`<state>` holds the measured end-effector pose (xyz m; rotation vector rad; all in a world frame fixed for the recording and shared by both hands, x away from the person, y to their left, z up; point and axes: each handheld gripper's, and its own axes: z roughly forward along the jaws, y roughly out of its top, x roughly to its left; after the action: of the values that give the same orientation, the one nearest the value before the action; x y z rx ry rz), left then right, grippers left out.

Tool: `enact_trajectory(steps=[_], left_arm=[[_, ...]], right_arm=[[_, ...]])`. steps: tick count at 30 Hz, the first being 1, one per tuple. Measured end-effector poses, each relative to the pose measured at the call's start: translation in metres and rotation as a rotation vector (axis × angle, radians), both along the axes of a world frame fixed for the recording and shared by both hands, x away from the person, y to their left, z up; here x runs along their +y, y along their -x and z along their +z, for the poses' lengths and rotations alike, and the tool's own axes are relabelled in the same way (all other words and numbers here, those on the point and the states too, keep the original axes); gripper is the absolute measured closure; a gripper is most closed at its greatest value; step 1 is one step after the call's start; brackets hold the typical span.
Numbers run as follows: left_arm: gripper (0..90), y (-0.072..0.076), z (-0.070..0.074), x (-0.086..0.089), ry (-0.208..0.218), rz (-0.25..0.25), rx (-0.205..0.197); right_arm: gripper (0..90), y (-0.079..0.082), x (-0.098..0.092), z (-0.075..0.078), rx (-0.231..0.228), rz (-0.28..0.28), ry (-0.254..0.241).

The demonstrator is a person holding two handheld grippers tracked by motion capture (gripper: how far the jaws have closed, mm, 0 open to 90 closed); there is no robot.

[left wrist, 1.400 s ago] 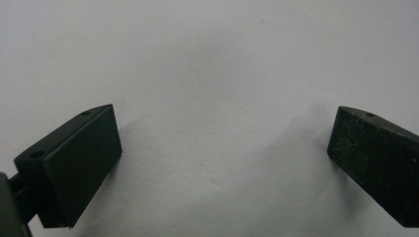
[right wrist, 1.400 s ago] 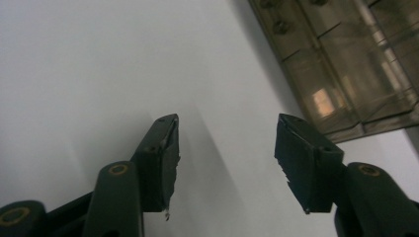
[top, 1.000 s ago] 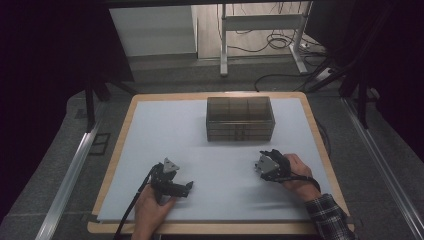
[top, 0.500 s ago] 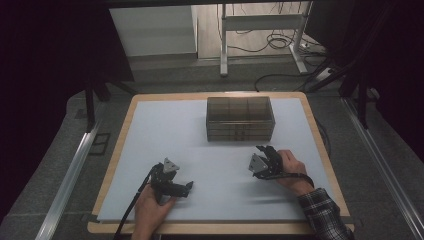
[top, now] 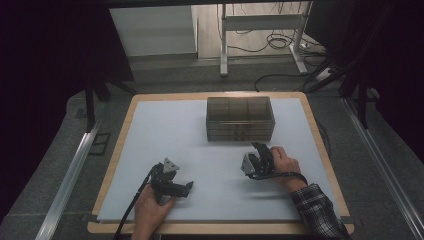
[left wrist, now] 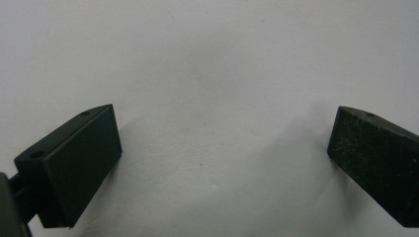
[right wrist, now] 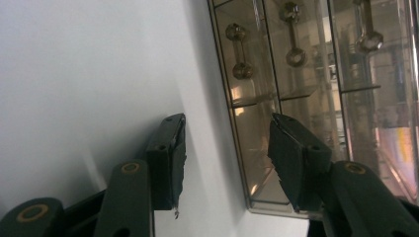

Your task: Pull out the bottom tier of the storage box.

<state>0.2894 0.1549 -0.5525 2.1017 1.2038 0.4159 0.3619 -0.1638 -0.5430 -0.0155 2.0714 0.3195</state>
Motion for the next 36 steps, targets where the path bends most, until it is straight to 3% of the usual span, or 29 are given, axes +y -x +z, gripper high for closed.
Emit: enact_trajectory(steps=[13, 23, 29, 30, 31, 32, 36], left_arm=[[0.0, 0.000, 0.000, 0.000, 0.000, -0.001, 0.000], [0.0, 0.000, 0.000, 0.000, 0.001, 0.000, 0.000], [0.0, 0.000, 0.000, 0.000, 0.001, -0.001, 0.000], [0.0, 0.000, 0.000, 0.000, 0.001, -0.001, 0.001], [0.0, 0.000, 0.000, 0.000, 0.000, -0.001, 0.001], [0.0, 0.000, 0.000, 0.000, 0.000, -0.001, 0.001], [0.0, 0.000, 0.000, 0.000, 0.001, -0.001, 0.000]], right_arm=[[56.5, -0.007, 0.015, -0.012, -0.121, 0.000, 0.122], [65.3, -0.018, 0.027, -0.019, -0.146, 0.014, 0.171], [70.7, -0.024, 0.033, -0.022, -0.185, 0.006, 0.200], [71.3, -0.025, 0.034, -0.022, -0.188, 0.015, 0.188], [71.8, -0.027, 0.034, -0.021, -0.155, 0.027, 0.187], [72.5, -0.026, 0.036, -0.021, -0.193, 0.010, 0.199], [74.4, -0.028, 0.040, -0.024, -0.197, 0.021, 0.203]])
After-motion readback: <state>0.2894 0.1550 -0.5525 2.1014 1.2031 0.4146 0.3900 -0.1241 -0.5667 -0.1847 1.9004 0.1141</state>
